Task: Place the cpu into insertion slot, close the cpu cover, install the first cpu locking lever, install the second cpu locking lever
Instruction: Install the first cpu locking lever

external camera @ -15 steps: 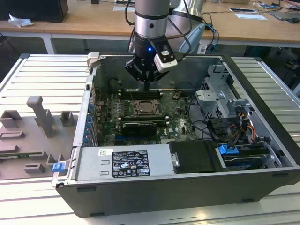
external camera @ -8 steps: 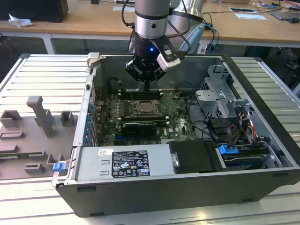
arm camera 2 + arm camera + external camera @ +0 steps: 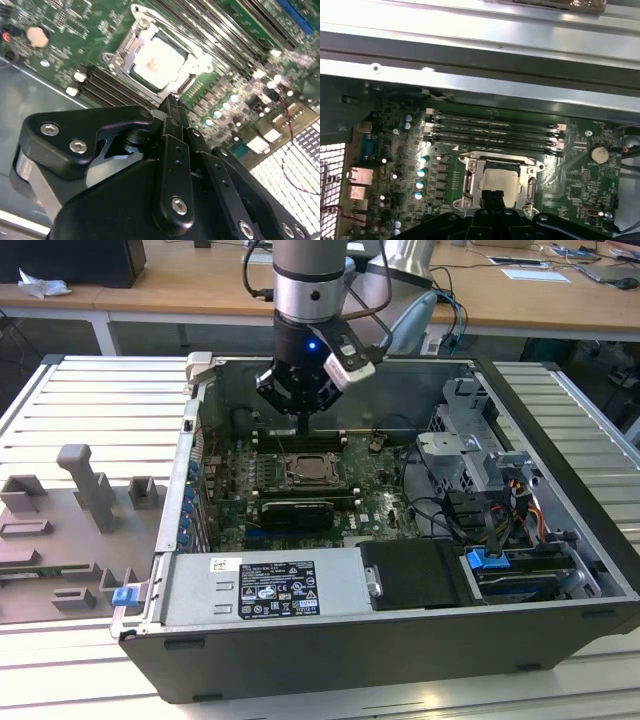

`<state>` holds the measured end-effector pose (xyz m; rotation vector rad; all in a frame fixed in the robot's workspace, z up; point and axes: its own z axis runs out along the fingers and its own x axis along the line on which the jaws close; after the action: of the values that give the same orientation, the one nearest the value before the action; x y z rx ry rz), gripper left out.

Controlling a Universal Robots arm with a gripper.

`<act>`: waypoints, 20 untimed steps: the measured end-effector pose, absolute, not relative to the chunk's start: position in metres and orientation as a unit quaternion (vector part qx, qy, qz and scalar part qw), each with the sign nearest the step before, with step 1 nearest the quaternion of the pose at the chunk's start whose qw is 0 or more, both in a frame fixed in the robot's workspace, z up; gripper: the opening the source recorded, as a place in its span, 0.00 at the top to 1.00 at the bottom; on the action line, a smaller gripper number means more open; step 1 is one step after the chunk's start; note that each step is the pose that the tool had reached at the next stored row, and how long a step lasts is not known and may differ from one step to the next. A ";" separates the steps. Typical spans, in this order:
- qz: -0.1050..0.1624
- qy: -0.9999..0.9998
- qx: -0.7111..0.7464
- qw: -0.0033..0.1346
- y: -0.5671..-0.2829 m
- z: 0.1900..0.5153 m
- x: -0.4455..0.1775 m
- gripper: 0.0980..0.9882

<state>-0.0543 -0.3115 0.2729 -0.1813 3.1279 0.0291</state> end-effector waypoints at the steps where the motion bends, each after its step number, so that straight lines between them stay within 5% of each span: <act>1: 0.009 0.998 -0.057 0.004 -0.311 0.273 -0.056 0.99; 20: 0.011 0.999 -0.041 0.004 -0.304 0.262 -0.107 0.99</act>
<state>-0.1070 -0.3040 0.2622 -0.1284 3.1300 0.0351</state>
